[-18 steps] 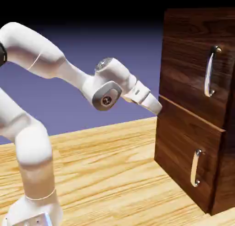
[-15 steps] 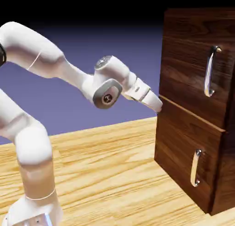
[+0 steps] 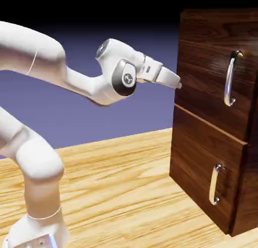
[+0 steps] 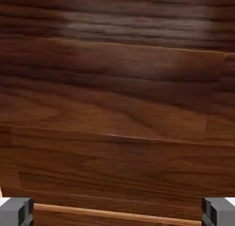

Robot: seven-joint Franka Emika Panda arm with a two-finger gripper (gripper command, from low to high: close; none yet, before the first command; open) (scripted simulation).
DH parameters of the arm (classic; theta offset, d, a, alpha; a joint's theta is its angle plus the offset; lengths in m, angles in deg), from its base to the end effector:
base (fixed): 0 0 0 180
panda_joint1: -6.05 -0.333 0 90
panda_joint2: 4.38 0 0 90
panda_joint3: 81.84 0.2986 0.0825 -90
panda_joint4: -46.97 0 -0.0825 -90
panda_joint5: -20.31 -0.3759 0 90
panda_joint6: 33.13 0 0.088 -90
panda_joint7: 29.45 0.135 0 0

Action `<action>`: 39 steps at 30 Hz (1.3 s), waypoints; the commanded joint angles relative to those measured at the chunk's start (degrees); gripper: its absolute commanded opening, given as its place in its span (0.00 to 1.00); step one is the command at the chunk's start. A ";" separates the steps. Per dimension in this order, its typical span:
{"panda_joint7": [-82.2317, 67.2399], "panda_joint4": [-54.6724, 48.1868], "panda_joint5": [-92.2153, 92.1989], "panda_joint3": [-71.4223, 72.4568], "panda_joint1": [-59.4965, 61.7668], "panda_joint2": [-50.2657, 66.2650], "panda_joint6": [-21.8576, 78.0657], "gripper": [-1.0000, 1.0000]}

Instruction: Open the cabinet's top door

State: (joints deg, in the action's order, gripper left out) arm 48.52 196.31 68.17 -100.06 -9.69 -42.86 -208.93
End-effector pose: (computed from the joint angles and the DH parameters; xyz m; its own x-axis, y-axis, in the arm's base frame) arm 0.4150 0.0238 0.5567 0.3565 -0.6392 0.6814 -0.2386 -0.7675 -0.5950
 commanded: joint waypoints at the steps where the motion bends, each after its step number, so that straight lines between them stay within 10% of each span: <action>1: 1.85 -0.61 2.50 -0.95 -0.79 -0.30 -0.09 0.50; 39: 72.12 -23.67 97.18 -37.01 -30.59 -11.83 -3.65 0.50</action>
State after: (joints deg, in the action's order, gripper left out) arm 120.64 172.64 165.35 -137.08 -40.28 -54.68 -212.58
